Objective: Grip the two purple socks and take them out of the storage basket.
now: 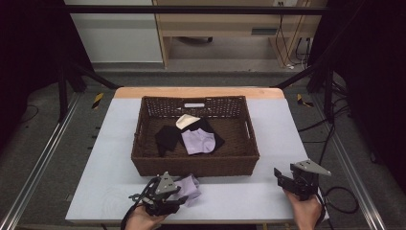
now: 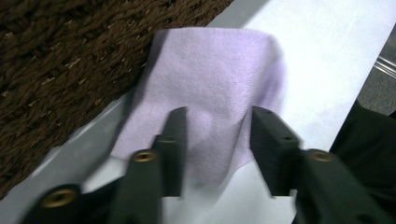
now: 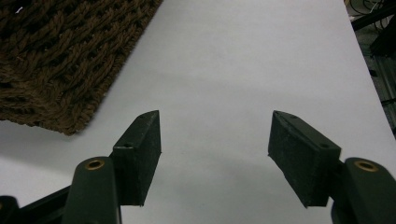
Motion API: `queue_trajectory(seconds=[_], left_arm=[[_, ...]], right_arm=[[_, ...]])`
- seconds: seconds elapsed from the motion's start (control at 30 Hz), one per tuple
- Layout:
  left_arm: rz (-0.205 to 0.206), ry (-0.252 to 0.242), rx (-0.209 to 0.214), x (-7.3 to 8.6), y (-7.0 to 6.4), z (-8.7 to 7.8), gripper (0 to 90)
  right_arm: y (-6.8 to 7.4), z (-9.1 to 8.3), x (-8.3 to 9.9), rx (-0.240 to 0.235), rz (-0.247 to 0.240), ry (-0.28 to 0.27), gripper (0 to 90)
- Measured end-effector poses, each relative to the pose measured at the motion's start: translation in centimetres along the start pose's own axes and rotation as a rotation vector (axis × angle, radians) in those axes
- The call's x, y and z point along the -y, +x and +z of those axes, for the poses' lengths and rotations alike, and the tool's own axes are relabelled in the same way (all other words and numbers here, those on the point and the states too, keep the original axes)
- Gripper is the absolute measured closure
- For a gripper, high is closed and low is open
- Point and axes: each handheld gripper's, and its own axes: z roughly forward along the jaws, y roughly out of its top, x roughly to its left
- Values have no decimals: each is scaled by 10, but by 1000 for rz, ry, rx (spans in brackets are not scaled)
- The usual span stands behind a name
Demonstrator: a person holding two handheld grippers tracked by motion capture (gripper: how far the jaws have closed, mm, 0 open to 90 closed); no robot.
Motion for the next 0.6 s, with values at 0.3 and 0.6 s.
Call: queue_trajectory(seconds=[0.3, 0.6], left_arm=[[-38, -112, -20, -10, 3, -30, 406], [-68, -204, -76, -32, 15, -57, 382]], right_arm=[[-1, 0, 0, 1, 0, -2, 347], [-1, 0, -1, 6, 6, -9, 346]])
